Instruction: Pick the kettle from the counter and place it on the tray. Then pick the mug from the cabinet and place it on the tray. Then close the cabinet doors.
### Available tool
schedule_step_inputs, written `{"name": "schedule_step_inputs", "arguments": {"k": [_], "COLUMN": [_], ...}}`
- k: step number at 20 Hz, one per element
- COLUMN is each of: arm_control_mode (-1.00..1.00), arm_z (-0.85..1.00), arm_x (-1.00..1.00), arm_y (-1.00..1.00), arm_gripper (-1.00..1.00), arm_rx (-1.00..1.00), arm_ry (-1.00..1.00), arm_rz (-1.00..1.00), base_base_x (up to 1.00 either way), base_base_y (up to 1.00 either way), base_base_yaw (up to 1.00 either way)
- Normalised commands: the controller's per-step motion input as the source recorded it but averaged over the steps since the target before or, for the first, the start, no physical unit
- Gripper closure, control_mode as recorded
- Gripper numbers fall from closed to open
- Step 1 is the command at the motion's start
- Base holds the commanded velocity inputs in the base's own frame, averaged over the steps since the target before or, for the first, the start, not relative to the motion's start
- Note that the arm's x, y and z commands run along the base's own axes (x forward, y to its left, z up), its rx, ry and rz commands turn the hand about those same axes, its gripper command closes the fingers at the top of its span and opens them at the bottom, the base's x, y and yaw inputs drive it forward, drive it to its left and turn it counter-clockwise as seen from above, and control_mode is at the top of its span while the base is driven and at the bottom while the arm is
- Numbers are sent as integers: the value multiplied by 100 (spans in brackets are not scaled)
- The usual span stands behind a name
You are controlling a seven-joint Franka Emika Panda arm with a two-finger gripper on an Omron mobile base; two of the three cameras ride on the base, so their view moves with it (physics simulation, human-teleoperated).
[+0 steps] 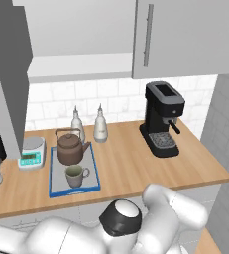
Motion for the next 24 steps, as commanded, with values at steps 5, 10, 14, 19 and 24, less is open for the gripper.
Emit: {"name": "schedule_step_inputs", "arguments": {"k": [5, 10, 14, 19, 24], "arm_control_mode": [-100, -100, -100, -100, -100], "arm_z": [51, 52, 63, 58, 46], "arm_x": [-30, -9, 0, 0, 1], "arm_y": [-30, -44, -50, -61, -74], "arm_gripper": [-100, -100, -100, -100, -100], "arm_rx": [0, 0, 0, 0, 1], "arm_ry": [0, 0, 3, 10, 13], "arm_rz": [-1, 0, 0, 0, 0], "base_base_x": [0, 0, 0, 0, 0], "base_base_y": [0, 0, 0, 0, 0], "base_base_yaw": [0, 0, 0, 0, 0]}}
